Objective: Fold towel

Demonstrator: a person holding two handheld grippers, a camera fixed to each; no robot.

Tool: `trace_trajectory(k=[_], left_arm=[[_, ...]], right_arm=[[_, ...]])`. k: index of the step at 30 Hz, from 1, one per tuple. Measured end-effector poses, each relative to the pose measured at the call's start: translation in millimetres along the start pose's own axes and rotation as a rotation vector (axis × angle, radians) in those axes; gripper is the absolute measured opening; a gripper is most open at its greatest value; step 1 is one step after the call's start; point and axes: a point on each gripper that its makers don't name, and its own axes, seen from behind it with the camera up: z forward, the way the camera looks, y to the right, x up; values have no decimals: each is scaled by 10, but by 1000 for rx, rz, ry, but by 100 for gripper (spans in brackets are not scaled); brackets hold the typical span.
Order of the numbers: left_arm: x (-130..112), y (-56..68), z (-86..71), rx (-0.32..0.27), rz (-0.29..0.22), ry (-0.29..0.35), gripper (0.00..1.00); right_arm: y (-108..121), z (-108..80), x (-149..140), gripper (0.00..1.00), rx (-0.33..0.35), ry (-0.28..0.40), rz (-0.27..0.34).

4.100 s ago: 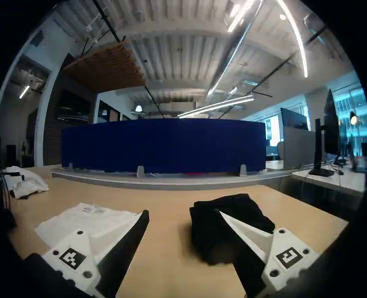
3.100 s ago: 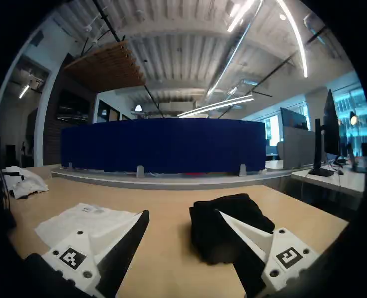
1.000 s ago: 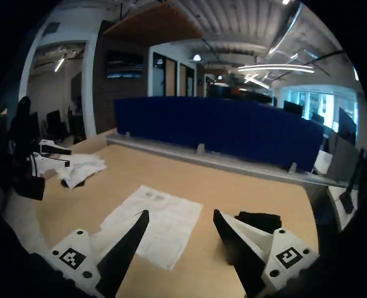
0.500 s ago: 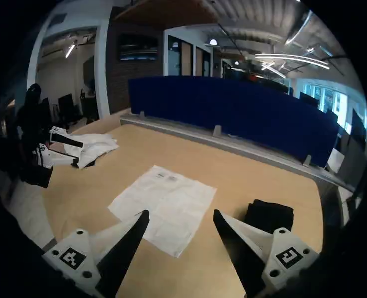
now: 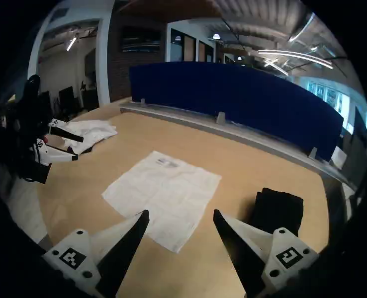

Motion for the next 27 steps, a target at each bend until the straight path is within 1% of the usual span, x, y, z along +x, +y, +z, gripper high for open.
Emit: trace_trajectory(k=[8,17,23,27], left_arm=[[-242,68,205,-9,8,-26,95],[-605,121,428,-26,24,-84,95],[-827,164,531,-47,30,-141,95],[-949,169,604,-61,27,-183,95]], right_arm=[[-51,206,-257,100,10,-21,1],[-67,435,-578,100,11,-58,6],[-70,525,-824,100,21,-117,-4],[-54,563,-985,100,24,-164,-12]])
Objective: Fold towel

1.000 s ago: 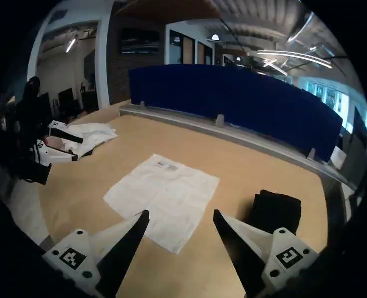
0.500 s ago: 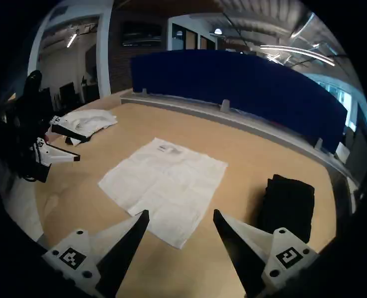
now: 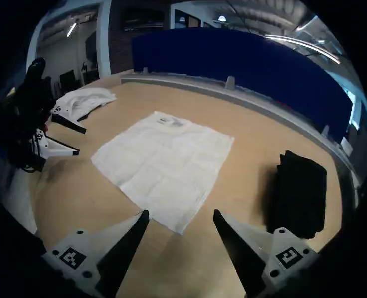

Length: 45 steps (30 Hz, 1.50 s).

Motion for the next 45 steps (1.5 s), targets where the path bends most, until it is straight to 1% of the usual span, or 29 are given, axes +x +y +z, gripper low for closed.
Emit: trace_trajectory(k=[5,11,17,20,27,32,36,42,45], left_arm=[[-133,5,97,-21,-6,-58,94],[-225,44,142,-59,-16,-113,94],[-263,50,190,-72,-13,-135,94],[-296,77,225,-83,-10,-153,95],[-318,93,295,-83,-1,-181,94],[-313,106,344,-75,2,-185,94],[-317,107,355,-68,6,-190,93],[-368,95,353,-63,17,-205,87],[-381,86,357,-59,18,-209,83]], right_arm=[[3,29,-169,100,11,-57,2],[26,37,-307,100,11,-106,-2],[31,64,-364,100,16,-125,1],[34,96,-403,100,20,-140,4],[8,179,-440,100,27,-157,-9],[-15,221,-458,99,33,-164,-22],[-33,247,-488,91,39,-174,-26],[-36,283,-511,80,38,-179,-27],[-57,295,-531,71,44,-184,-26]])
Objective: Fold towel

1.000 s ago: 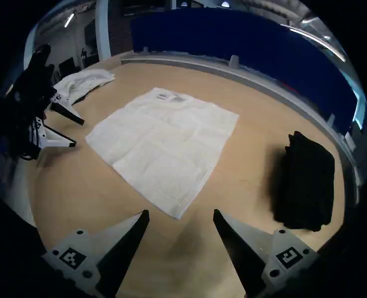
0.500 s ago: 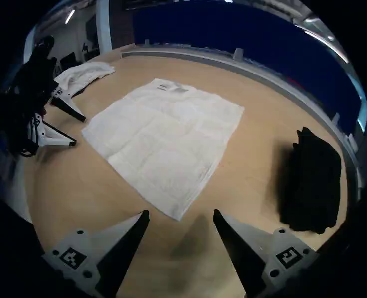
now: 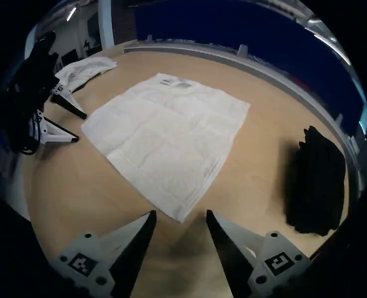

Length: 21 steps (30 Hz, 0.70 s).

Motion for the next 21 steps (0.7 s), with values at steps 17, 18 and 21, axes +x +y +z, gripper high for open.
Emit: trace_trajectory(k=[17,18,21], left_arm=[[8,40,5,2,3,-5,60],[10,40,6,2,3,-6,59],[15,41,9,2,6,-8,55]], right_arm=[[-26,30,-9,41,-5,-4,14],[-27,29,-7,38,-5,-4,15],[-28,25,-3,30,-3,-3,18]])
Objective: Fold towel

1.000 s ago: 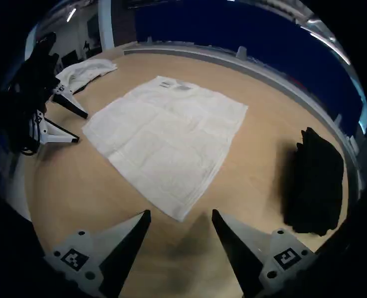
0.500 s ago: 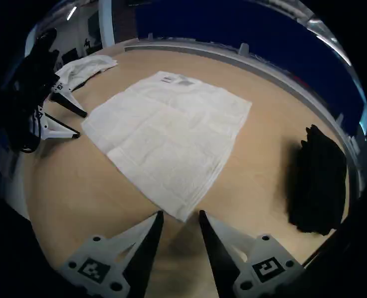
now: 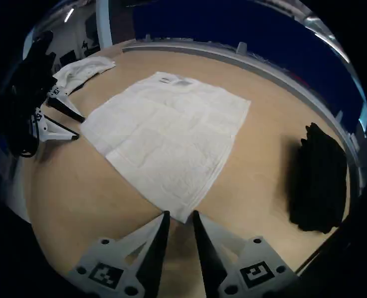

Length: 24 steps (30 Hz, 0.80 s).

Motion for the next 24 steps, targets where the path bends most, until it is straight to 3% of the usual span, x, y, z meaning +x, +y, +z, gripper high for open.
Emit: trace_trajectory(k=[4,16,24], left_arm=[[5,9,-5,-1,12,-3,51],[3,21,10,4,18,-14,19],[8,21,41,14,25,-16,11]], right_arm=[[5,1,0,27,-1,-1,4],[4,-3,-6,17,9,-7,22],[-7,-30,5,10,10,-12,20]])
